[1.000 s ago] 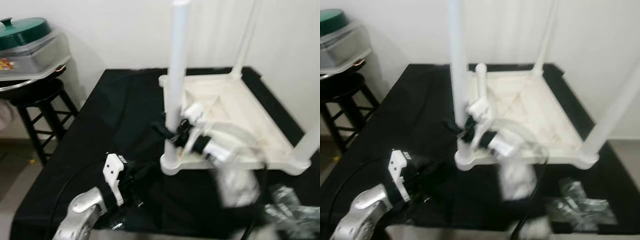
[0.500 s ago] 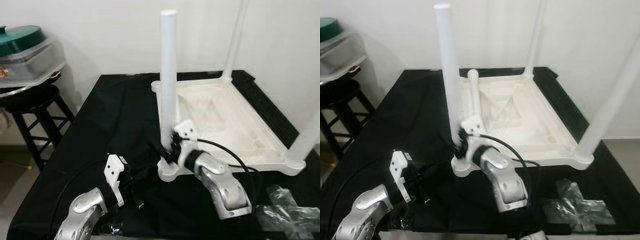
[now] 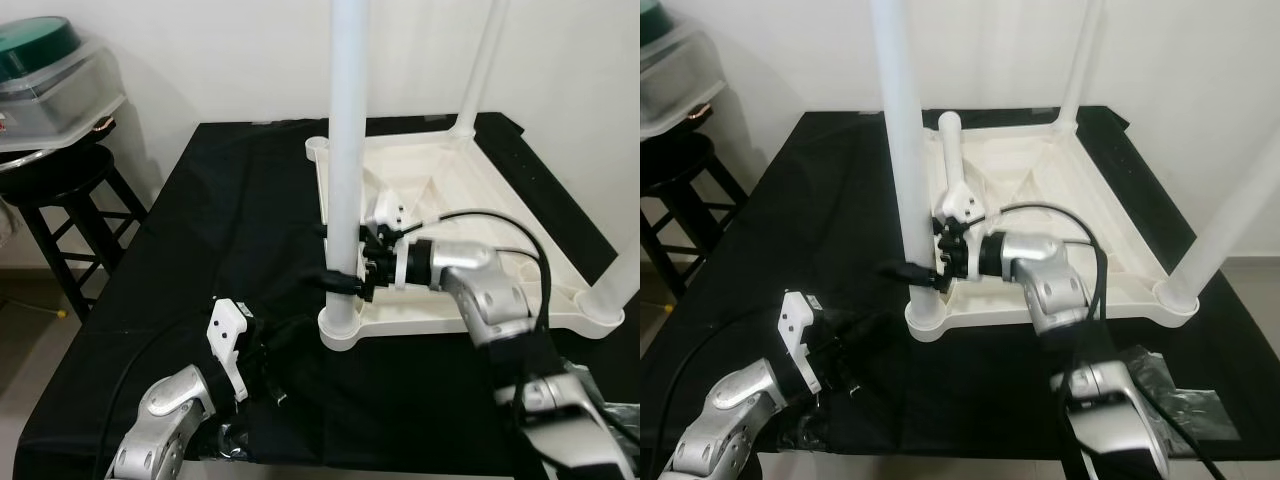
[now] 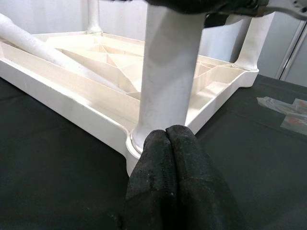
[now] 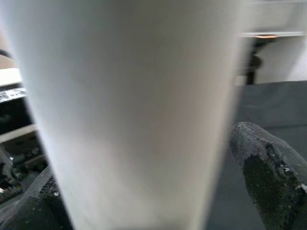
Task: Building children table
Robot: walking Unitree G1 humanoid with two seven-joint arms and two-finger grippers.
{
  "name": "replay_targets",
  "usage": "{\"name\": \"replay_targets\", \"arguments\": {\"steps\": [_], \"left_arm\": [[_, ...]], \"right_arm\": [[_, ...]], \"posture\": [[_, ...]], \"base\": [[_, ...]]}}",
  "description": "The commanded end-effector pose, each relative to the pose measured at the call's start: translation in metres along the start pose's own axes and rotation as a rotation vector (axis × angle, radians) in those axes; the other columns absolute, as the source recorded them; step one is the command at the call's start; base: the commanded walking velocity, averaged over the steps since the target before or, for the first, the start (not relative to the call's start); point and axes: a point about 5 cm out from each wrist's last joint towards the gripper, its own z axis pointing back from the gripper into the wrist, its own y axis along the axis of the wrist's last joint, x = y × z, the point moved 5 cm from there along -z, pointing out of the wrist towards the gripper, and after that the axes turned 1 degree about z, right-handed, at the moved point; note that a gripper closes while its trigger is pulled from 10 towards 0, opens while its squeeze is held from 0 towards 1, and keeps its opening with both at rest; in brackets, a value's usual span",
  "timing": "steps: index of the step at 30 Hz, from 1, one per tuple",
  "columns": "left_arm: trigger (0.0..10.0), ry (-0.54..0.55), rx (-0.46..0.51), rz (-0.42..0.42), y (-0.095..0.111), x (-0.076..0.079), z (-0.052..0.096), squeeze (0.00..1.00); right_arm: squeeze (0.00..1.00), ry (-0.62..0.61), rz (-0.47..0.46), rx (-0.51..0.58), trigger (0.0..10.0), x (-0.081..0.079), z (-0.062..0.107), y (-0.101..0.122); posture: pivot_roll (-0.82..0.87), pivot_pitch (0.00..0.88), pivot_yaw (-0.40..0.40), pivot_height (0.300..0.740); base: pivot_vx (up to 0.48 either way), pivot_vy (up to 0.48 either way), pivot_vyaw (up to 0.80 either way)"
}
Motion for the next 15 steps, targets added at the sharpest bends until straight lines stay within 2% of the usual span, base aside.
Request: {"name": "replay_targets", "arguments": {"steps": [1, 2, 3, 4, 7, 14, 15], "left_arm": [[10.0, 0.005, -0.010, -0.013, -0.002, 0.001, 0.004, 0.00], [10.0, 0.006, -0.011, -0.013, -0.002, 0.001, 0.004, 0.00], [10.0, 0.006, -0.011, -0.013, -0.002, 0.001, 0.004, 0.00], [10.0, 0.006, -0.014, -0.013, -0.002, 0.002, 0.005, 0.00], [10.0, 0.005, -0.016, -0.013, -0.002, 0.003, 0.005, 0.00], [10.0, 0.006, -0.016, -0.012, -0.003, 0.003, 0.005, 0.00], [10.0, 0.004, -0.014, -0.009, -0.003, 0.003, 0.004, 0.00]], "right_arm": [[0.00, 0.042, -0.021, 0.001, 10.0, -0.004, -0.005, -0.004], [0.00, 0.071, -0.027, 0.008, 8.4, -0.005, -0.007, -0.001], [0.00, 0.071, -0.027, 0.008, 8.4, -0.005, -0.007, -0.001], [0.00, 0.185, -0.063, 0.020, 0.0, -0.014, -0.005, 0.000], [0.00, 0.234, -0.074, 0.027, 0.0, -0.017, -0.003, -0.001], [0.00, 0.229, -0.069, 0.031, 0.0, -0.010, -0.001, -0.005], [0.00, 0.053, -0.051, 0.025, 0.0, 0.001, 0.009, -0.015]], "posture": [[0.02, 0.093, 0.043, 0.740], [0.02, 0.094, 0.044, 0.740], [0.02, 0.094, 0.044, 0.740], [0.03, 0.095, 0.045, 0.740], [0.03, 0.093, 0.045, 0.740], [0.02, 0.091, 0.046, 0.740], [0.01, 0.087, 0.041, 0.740]], "base": [[0.000, 0.000, 0.00], [0.000, 0.000, 0.00], [0.000, 0.000, 0.00], [0.000, 0.000, 0.00], [0.000, 0.000, 0.00], [0.000, 0.000, 0.00], [0.000, 0.000, 0.00]]}}
